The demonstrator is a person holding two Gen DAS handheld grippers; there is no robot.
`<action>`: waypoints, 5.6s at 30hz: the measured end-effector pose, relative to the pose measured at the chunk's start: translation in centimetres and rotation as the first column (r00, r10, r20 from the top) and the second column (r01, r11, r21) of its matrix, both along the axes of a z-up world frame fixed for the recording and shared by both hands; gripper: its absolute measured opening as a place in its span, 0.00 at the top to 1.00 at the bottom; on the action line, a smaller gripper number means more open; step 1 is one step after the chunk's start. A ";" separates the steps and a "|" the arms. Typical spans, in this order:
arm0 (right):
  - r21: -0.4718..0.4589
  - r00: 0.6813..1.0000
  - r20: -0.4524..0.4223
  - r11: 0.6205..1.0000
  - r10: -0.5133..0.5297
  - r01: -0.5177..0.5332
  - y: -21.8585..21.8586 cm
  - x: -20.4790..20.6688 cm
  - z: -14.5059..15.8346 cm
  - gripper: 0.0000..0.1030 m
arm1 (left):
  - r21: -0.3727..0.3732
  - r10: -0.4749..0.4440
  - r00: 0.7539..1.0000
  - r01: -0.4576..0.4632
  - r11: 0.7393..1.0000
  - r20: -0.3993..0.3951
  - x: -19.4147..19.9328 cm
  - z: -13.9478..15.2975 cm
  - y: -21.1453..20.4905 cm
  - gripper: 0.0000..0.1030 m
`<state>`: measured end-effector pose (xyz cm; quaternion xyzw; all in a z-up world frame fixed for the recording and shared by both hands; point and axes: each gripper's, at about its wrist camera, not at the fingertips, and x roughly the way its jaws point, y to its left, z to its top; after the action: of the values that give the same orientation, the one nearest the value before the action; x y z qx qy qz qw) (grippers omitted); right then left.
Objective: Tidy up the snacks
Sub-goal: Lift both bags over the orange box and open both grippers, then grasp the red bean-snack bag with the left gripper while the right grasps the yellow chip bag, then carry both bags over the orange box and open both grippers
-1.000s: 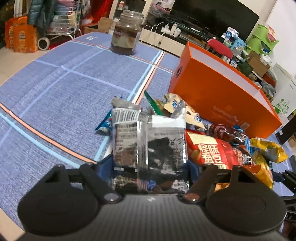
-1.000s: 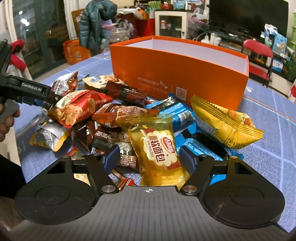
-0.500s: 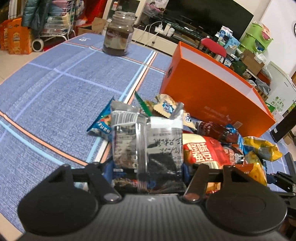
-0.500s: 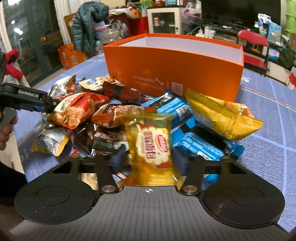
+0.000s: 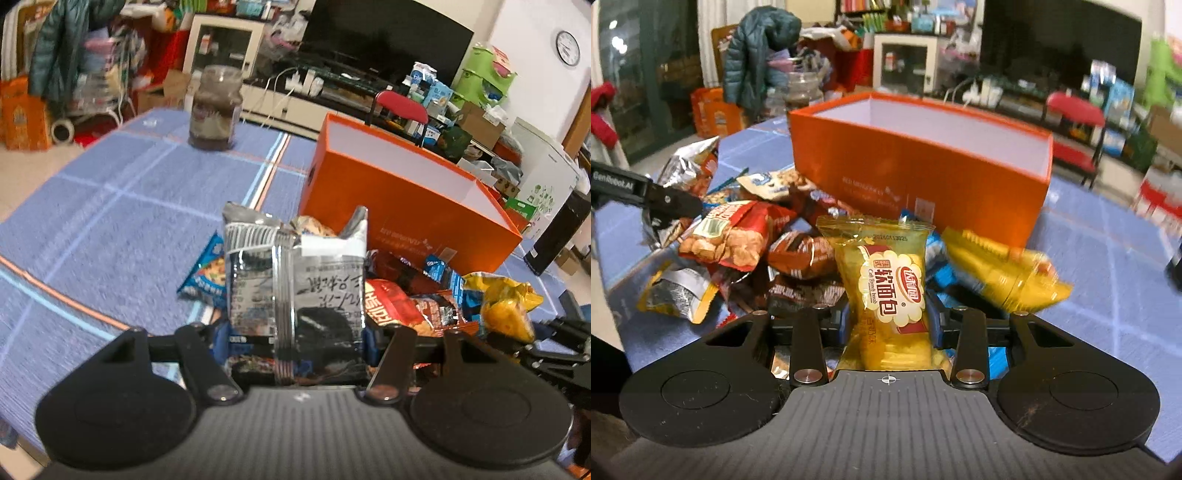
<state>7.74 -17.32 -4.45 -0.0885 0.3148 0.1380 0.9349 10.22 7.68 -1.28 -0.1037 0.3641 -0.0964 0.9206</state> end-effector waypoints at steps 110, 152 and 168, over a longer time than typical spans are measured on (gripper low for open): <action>0.270 0.856 -0.033 0.820 -0.517 0.505 -5.8 5.9 -4.1 0.52 | 0.051 0.107 0.994 -0.108 0.993 0.026 2.1 -2.1 -8.6 0.37; 0.188 0.901 0.097 0.897 -0.423 0.401 -3.2 2.1 0.3 0.70 | 0.058 0.020 0.995 -0.026 0.998 0.096 -0.6 0.7 -5.5 0.41; 0.237 0.898 0.197 0.908 -0.394 0.346 -1.8 0.8 4.8 0.70 | 0.072 -0.034 0.976 0.019 0.997 0.214 -0.3 5.0 -5.4 0.41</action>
<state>8.53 -19.15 0.39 0.0498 0.1954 -0.0245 0.9792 9.93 2.32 3.67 -0.0556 0.2668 -0.1067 0.9562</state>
